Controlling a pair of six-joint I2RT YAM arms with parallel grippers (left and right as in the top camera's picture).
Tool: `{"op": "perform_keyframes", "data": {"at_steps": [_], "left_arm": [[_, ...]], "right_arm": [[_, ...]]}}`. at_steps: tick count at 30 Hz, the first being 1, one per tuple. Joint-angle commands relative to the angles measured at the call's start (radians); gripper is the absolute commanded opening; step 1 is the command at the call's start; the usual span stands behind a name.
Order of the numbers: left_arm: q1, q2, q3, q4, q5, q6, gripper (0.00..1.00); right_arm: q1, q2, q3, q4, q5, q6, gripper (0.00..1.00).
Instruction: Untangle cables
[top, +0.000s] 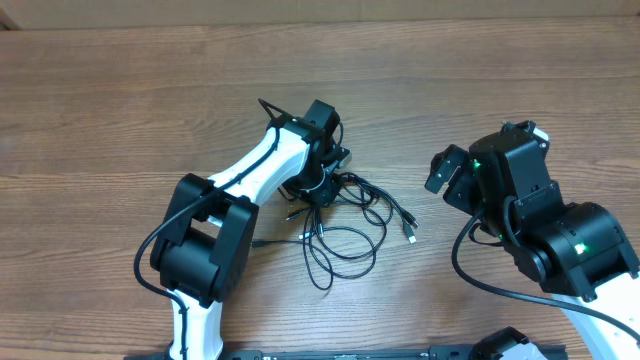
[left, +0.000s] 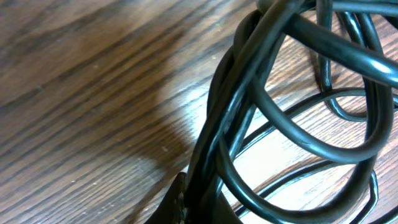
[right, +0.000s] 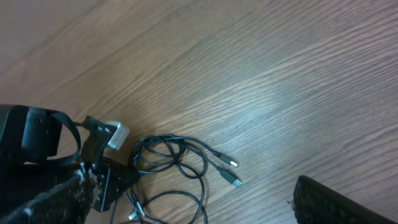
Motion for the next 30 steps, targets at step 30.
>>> {"op": "perform_keyframes", "data": {"at_steps": [30], "left_arm": [[-0.006, -0.850, 0.003, 0.147, 0.539, 0.726, 0.04]], "right_arm": [[-0.004, -0.245, 0.006, 0.116, -0.515, -0.736, 0.93]]}}
